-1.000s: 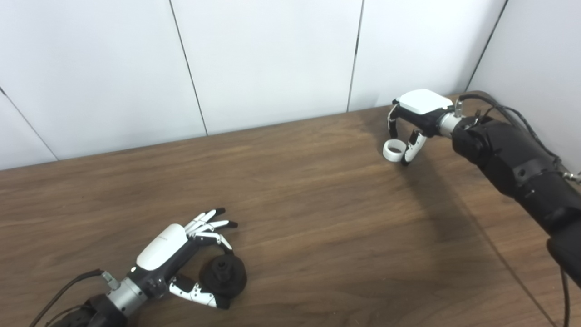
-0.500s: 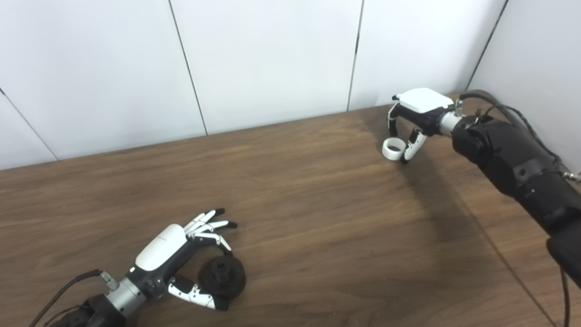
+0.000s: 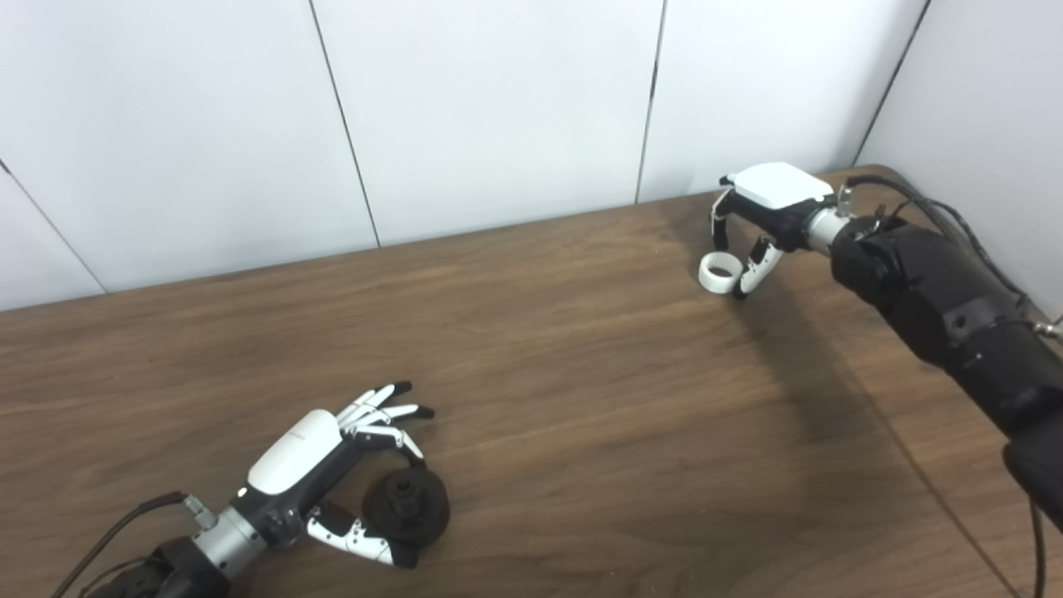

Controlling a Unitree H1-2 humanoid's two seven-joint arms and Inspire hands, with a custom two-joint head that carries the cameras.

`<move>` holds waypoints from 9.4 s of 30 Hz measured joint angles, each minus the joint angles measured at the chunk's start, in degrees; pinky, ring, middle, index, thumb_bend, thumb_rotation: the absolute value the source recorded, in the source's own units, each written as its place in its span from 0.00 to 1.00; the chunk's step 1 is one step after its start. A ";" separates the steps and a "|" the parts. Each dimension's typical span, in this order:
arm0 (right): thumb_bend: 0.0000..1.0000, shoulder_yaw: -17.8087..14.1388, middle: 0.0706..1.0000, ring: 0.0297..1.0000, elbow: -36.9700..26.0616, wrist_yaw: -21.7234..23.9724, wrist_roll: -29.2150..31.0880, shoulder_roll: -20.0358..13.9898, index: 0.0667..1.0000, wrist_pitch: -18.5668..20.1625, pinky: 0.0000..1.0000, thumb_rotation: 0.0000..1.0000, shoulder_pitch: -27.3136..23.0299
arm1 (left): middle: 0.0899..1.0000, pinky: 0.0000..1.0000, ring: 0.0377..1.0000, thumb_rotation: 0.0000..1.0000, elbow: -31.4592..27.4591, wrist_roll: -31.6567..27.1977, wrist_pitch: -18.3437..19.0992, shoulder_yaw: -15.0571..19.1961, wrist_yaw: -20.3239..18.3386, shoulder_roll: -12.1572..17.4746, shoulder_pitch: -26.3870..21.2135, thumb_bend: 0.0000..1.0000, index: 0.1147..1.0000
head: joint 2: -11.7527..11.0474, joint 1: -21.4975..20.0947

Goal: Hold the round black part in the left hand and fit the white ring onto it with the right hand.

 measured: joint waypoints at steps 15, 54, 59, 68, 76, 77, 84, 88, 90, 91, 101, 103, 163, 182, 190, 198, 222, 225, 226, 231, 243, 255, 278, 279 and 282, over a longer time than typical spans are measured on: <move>0.53 0.11 0.75 0.97 -0.50 0.38 -0.19 0.18 0.44 -0.29 0.98 0.14 -0.06 | 0.86 1.00 1.00 0.06 0.09 -0.27 0.00 -0.14 0.09 -0.02 -0.15 0.53 0.41 | 0.09 0.44; 0.52 0.20 0.83 0.99 -0.44 1.18 -0.09 0.22 0.45 -0.82 1.00 0.15 -0.21 | 0.85 1.00 1.00 0.06 0.19 -0.27 0.00 -0.29 0.70 -0.03 0.04 0.53 0.41 | -0.18 1.05; 0.52 0.20 0.84 0.99 -0.44 1.24 -0.08 0.22 0.45 -0.87 1.00 0.15 -0.22 | 0.85 1.00 1.00 0.06 0.21 -0.27 0.00 -0.30 0.78 -0.03 0.06 0.53 0.41 | -0.18 1.14; 0.52 0.18 0.85 1.00 -0.45 1.29 -0.04 0.19 0.46 -0.98 1.00 0.15 -0.21 | 0.85 1.00 1.00 0.06 0.31 -0.27 0.00 -0.35 0.85 -0.03 0.06 0.53 0.41 | -0.35 1.14; 1.00 0.14 0.86 1.00 -0.85 1.85 0.02 0.12 0.60 -0.84 1.00 0.19 -0.17 | 0.85 1.00 1.00 0.06 0.41 -0.27 -0.01 -0.59 1.12 -0.04 -0.05 0.53 0.41 | -0.44 0.88; 1.00 0.15 0.87 1.00 -1.01 1.88 -0.04 0.09 0.61 -0.79 1.00 0.18 -0.14 | 0.85 1.00 1.00 0.06 0.41 -0.27 -0.01 -0.59 1.13 -0.04 -0.06 0.53 0.41 | -0.44 0.88; 1.00 0.14 0.96 1.00 -1.86 1.95 -0.72 -0.16 0.68 -0.64 1.00 0.21 0.19 | 0.85 1.00 1.00 0.06 0.46 -0.27 -0.01 -0.67 1.29 -0.06 -0.06 0.53 0.41 | -0.44 0.88; 1.00 0.12 0.96 1.00 -1.97 1.96 -0.75 -0.20 0.69 -0.61 1.00 0.21 0.24 | 0.85 1.00 1.00 0.06 0.46 -0.27 -0.01 -0.68 1.31 -0.06 -0.06 0.53 0.41 | -0.44 0.79; 1.00 0.12 0.97 1.00 -1.97 1.97 -0.81 -0.19 0.69 -0.57 1.00 0.21 0.24 | 0.85 1.00 1.00 0.06 0.48 -0.27 -0.01 -0.71 1.39 -0.06 -0.06 0.53 0.41 | -0.44 0.70; 1.00 0.12 0.97 1.00 -1.97 1.97 -0.85 -0.19 0.69 -0.56 1.00 0.21 0.24 | 0.85 1.00 1.00 0.06 0.48 -0.27 -0.01 -0.71 1.44 -0.07 -0.06 0.53 0.41 | -0.53 0.70; 1.00 0.40 0.94 1.00 -2.18 2.04 -1.70 -0.16 0.65 -0.37 1.00 0.20 0.21 | 0.85 1.00 1.00 0.06 0.56 -0.27 -0.01 -0.49 1.50 -0.29 0.10 0.53 0.41 | -0.26 0.88; 1.00 0.56 0.94 1.00 -2.48 2.13 -1.80 -0.15 0.65 -0.39 1.00 0.19 0.21 | 0.86 1.00 1.00 0.06 0.56 -0.27 -0.01 -0.45 1.50 -0.30 0.12 0.53 0.41 | -0.18 0.88; 0.53 1.53 0.78 1.00 -4.19 5.47 -0.80 0.08 0.44 -1.09 1.00 0.14 0.08 | 0.87 1.00 1.00 0.06 0.84 0.34 -0.02 0.80 1.79 -1.32 0.89 0.53 0.41 | 0.26 2.02; 0.53 1.35 0.78 0.98 -5.12 4.98 -0.55 -0.12 0.44 -1.33 1.00 0.14 0.42 | 0.85 1.00 1.00 0.06 0.87 0.29 -0.02 0.87 1.84 -1.33 0.92 0.53 0.41 | 0.26 2.29; 0.53 1.32 0.80 1.00 -10.01 4.59 -1.78 -0.25 0.44 -1.50 1.00 0.14 2.45 | 0.86 1.00 1.00 0.06 1.53 0.05 -0.05 0.79 1.81 -1.46 0.56 0.53 0.41 | -0.18 2.90; 0.53 1.17 0.88 1.00 -17.93 9.57 0.14 1.85 0.44 -2.44 1.00 0.14 4.28 | 0.85 1.00 1.00 0.06 2.20 -0.24 -0.05 0.34 1.92 -1.61 -0.07 0.53 0.41 | -0.35 3.34; 0.53 0.81 0.91 1.00 -42.57 25.75 10.97 10.30 0.44 -2.86 1.00 0.14 5.29 | 0.86 1.00 1.00 0.06 2.35 1.31 -0.05 4.59 -2.04 -4.54 0.53 0.53 0.41 | 0.53 10.10; 0.53 0.80 0.91 1.00 -44.45 27.07 12.01 11.50 0.44 -2.75 1.00 0.14 5.30 | 0.86 1.00 1.00 0.06 2.20 1.97 -0.05 5.90 -2.84 -5.05 1.04 0.53 0.41 | 0.61 11.07; 0.53 0.77 0.91 1.00 -45.01 27.20 12.21 11.79 0.44 -2.76 1.00 0.14 5.32 | 0.86 1.00 1.00 0.06 2.19 1.97 -0.05 6.29 -3.24 -5.23 1.20 0.53 0.41 | 0.70 11.86; 0.52 0.58 0.92 1.00 -46.65 27.43 14.07 13.21 0.44 -2.89 1.00 0.14 5.48 | 0.86 1.00 1.00 0.06 2.01 2.78 -0.05 8.22 -4.59 -6.22 1.87 0.53 0.41 | 1.31 16.34; 0.52 0.77 0.92 1.00 -49.58 28.76 16.31 16.27 0.44 -3.14 1.00 0.14 5.57 | 0.85 1.00 1.00 0.06 1.78 5.48 -0.02 11.33 -6.36 -8.70 2.43 0.53 0.41 | 2.46 20.48; 0.52 2.14 0.90 1.00 -49.44 28.86 17.12 18.98 0.44 -4.95 1.00 0.14 5.58 | 0.85 1.00 1.00 0.06 1.24 6.95 0.02 12.41 -7.08 -9.90 2.84 0.52 0.41 | 3.25 22.68; 0.52 3.57 0.89 1.00 -43.70 29.33 16.92 21.06 0.44 -7.43 1.00 0.14 5.58 | 0.86 1.00 1.00 0.06 -4.40 9.79 4.56 12.89 -11.15 -12.20 3.84 0.52 0.41 | 5.18 25.05; 0.52 3.56 0.89 1.00 -43.67 29.54 16.95 20.89 0.44 -7.43 1.00 0.14 5.58 | 0.86 1.00 1.00 0.06 -4.55 9.78 4.60 12.99 -11.28 -12.26 3.92 0.52 0.41 | 5.27 25.05; 0.52 3.47 0.89 1.00 -43.69 30.00 17.15 20.13 0.44 -7.42 1.00 0.14 5.57 | 0.85 1.00 1.00 0.06 -4.91 9.78 4.66 13.20 -11.46 -12.42 4.18 0.52 0.41 | 5.45 24.96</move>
